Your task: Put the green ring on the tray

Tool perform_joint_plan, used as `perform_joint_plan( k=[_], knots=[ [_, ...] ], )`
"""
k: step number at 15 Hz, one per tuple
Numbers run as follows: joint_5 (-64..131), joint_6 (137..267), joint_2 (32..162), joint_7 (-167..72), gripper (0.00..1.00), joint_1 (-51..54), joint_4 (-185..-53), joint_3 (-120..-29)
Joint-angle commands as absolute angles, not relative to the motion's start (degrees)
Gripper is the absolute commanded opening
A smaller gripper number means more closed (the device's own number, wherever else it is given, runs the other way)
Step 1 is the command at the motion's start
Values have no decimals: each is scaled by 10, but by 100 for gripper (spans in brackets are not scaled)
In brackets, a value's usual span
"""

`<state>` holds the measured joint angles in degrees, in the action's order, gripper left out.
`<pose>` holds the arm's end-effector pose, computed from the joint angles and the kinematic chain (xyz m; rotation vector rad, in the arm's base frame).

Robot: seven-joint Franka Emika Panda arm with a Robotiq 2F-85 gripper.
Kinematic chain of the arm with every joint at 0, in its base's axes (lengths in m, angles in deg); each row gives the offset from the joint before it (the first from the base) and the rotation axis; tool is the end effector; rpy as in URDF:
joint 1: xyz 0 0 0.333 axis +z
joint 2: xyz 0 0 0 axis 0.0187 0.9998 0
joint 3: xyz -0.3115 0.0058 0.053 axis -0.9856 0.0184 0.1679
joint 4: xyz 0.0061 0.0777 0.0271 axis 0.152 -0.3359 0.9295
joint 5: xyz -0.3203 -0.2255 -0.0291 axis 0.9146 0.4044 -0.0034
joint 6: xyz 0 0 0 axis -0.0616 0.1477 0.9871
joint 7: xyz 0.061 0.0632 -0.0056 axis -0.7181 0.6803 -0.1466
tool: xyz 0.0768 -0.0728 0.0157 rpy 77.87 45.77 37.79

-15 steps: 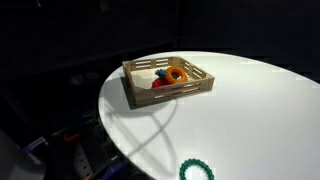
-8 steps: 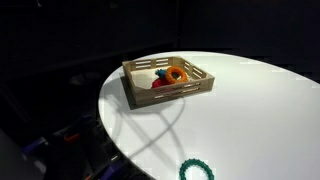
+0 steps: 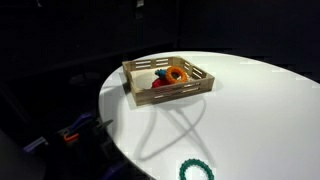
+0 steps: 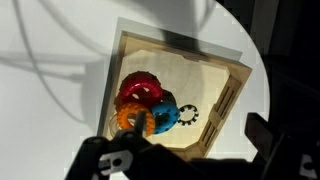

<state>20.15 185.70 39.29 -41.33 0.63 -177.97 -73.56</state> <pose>0.3452 -0.0116 0.4758 -2.9308 0.1511 -0.2059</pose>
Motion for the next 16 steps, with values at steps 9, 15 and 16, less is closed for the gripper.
perform_joint_plan(
  k=[9,15,16],
  knots=[
    [290,1867,504,-410,100,-97,-1774,-795],
    [381,1912,530,-422,100,-160,-1795,-821],
    [390,1921,536,-424,100,-168,-1798,-825]
  ],
)
